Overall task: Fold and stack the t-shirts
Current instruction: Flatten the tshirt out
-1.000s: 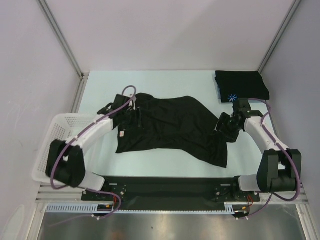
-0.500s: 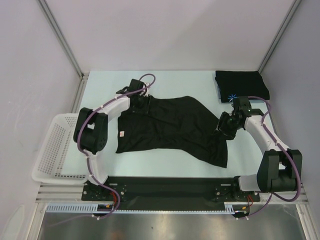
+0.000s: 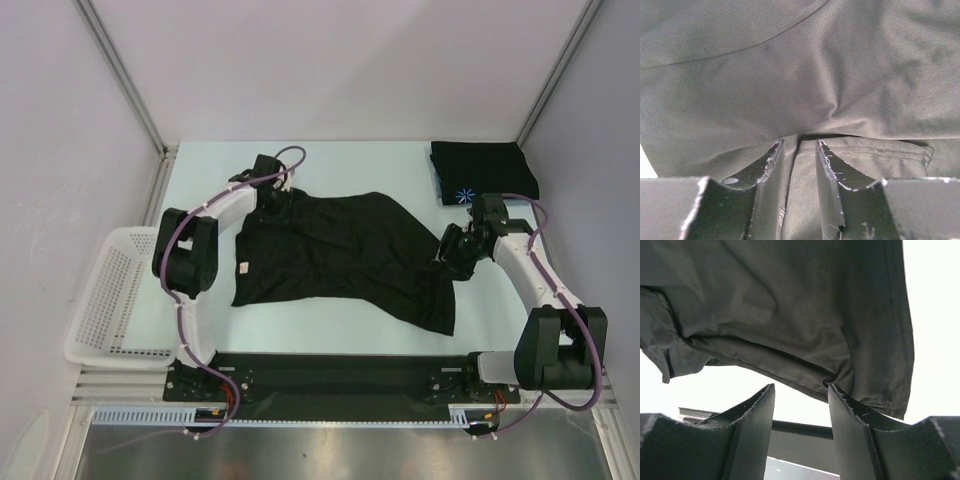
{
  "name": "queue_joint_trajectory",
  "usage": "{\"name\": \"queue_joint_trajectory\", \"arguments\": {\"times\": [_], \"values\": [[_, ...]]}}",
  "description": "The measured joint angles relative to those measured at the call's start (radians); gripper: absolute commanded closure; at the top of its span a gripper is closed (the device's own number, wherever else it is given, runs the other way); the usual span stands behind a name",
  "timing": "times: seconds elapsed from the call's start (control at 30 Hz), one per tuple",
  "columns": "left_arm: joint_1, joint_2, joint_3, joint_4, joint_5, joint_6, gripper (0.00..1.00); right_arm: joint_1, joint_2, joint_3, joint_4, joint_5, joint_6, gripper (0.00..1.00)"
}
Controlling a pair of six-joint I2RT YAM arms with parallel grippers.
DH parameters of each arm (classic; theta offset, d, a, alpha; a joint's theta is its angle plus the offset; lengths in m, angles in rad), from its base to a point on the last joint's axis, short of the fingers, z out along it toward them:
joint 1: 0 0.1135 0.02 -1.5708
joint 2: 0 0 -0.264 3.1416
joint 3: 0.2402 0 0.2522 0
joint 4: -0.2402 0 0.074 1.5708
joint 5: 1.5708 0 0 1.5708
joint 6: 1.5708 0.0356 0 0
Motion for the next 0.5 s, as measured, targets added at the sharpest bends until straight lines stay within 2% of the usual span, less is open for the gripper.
{"name": "queue_joint_trajectory", "arguments": {"times": [0.5], "values": [[0.013, 0.085, 0.064, -0.034, 0.08, 0.0, 0.6, -0.033, -0.063, -0.019, -0.017, -0.013, 0.001, 0.48]]}}
